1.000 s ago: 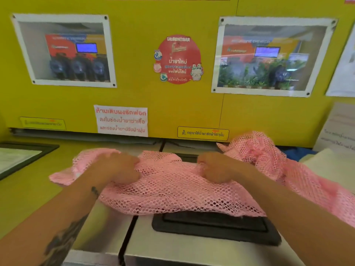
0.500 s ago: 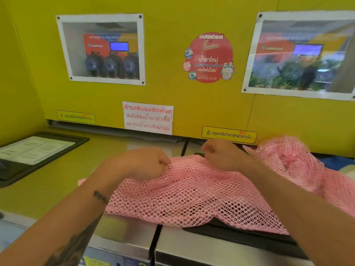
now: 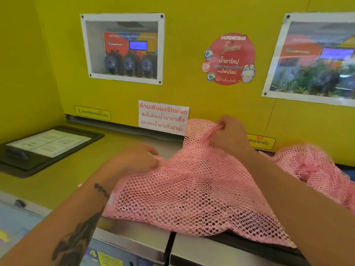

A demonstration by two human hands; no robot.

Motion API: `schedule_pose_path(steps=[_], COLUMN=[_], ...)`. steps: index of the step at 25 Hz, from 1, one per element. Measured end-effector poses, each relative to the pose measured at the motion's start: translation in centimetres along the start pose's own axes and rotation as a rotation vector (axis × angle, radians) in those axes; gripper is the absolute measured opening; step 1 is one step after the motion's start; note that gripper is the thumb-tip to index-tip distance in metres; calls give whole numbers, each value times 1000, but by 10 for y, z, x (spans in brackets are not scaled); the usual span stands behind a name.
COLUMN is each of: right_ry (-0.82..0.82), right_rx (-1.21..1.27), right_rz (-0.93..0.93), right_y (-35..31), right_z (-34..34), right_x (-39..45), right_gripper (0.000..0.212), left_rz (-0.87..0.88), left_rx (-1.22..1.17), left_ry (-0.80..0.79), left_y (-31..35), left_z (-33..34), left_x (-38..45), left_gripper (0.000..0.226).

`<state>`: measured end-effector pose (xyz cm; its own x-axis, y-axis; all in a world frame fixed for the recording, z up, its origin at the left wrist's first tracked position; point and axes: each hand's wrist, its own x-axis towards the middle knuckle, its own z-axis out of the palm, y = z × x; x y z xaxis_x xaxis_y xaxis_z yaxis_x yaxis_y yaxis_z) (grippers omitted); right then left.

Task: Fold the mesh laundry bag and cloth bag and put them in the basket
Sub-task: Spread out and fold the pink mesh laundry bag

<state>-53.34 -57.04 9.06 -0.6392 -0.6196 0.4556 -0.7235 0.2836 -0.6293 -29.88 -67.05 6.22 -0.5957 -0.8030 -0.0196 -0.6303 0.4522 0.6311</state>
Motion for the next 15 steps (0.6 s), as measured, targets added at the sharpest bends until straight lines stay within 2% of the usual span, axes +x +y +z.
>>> schedule_pose_path(steps=[1, 2, 3, 4, 5, 6, 8, 10, 12, 13, 14, 15], right_ry=[34, -4, -119, -258, -365, -417, -450, -541, -748, -841, -882, -888], right_rx=[12, -40, -130, -196, -230, -247, -311, -325, -349, -437, -525, -598], right_rz=[30, 49, 67, 72, 77, 64, 7, -38, -140, -200, -260, -277], right_y=[-1, -3, -2, 2, 6, 11, 15, 13, 9, 8, 11, 13], right_z=[-1, -2, -1, 2, 4, 7, 3, -5, -15, -20, -23, -26], right_x=[4, 6, 4, 0, -4, -5, -10, -20, -37, -46, -52, -55], right_gripper=[19, 27, 41, 56, 67, 70, 60, 47, 49, 55, 60, 59], left_rz=[53, 77, 75, 46, 6, -34, -38, 125, 274, 281, 242, 187], left_rx=[-91, -150, -133, -36, 91, 187, 209, 157, 132, 81, 10, -32], left_ry=[82, 197, 318, 371, 350, 300, 247, 179, -132, -308, -396, -370], left_y=[3, 5, 5, 7, 6, 3, 3, 10, 21, 26, 28, 26], left_z=[-1, -1, -2, -4, -2, 0, 2, 0, -8, -11, -12, -10], left_x=[2, 4, 7, 8, 10, 11, 9, 0, -17, -26, -27, -23], left_gripper=[33, 31, 30, 32, 37, 42, 37, 17, 19, 24, 26, 26])
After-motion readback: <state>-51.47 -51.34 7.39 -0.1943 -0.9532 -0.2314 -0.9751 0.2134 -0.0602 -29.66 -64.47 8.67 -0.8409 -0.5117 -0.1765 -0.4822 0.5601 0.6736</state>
